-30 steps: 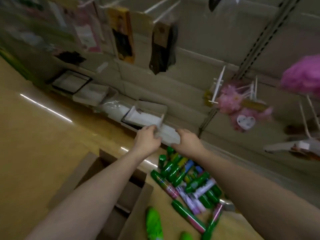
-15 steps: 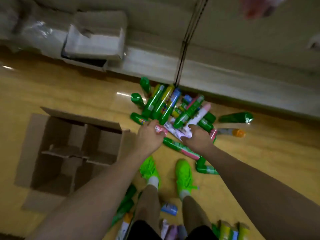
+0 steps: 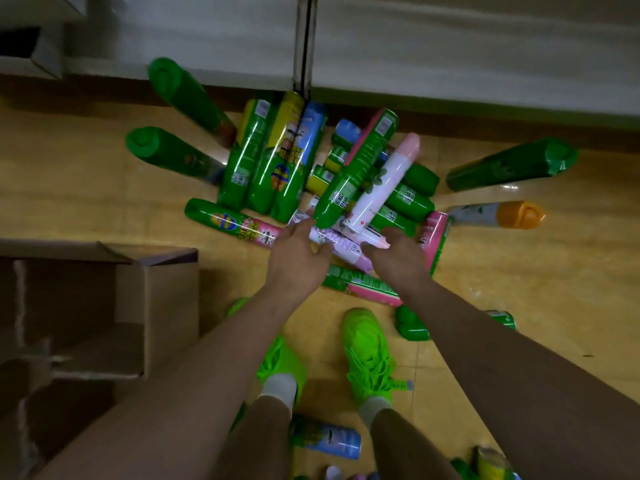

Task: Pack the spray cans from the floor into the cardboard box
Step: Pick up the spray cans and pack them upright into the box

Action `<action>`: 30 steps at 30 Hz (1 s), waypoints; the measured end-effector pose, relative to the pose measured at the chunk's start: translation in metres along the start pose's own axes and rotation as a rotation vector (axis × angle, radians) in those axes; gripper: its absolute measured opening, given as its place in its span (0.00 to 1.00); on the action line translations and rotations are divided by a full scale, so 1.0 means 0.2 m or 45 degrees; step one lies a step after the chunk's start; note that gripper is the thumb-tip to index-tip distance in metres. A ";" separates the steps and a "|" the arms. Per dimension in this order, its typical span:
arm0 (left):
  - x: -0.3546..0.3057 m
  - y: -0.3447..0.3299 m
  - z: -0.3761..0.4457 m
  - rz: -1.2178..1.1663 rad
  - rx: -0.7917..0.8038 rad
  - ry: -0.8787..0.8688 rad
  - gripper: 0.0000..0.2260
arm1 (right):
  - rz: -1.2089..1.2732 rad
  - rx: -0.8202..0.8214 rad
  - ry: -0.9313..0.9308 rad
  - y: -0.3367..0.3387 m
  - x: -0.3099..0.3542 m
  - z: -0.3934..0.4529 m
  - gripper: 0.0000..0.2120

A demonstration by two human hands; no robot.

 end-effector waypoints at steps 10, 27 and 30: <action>-0.16 -0.34 0.61 0.057 -0.118 -0.070 0.32 | 0.316 -0.294 -0.089 -0.12 -0.30 0.57 0.30; -0.12 -0.35 0.59 -0.034 -0.170 -0.099 0.28 | 0.661 -0.530 -0.102 -0.16 -0.35 0.57 0.26; -0.05 -0.24 0.42 -0.098 -0.139 -0.070 0.28 | 0.577 -0.542 -0.089 -0.09 -0.28 0.42 0.26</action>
Point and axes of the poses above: each hand's wrist, its own z-axis towards the middle knuckle, its own y-axis out of the back of the hand, x = y × z, the point moved 6 cm from there along z, towards the middle knuckle, and after that the axes turned 14 degrees about y, right-handed, at the moved point
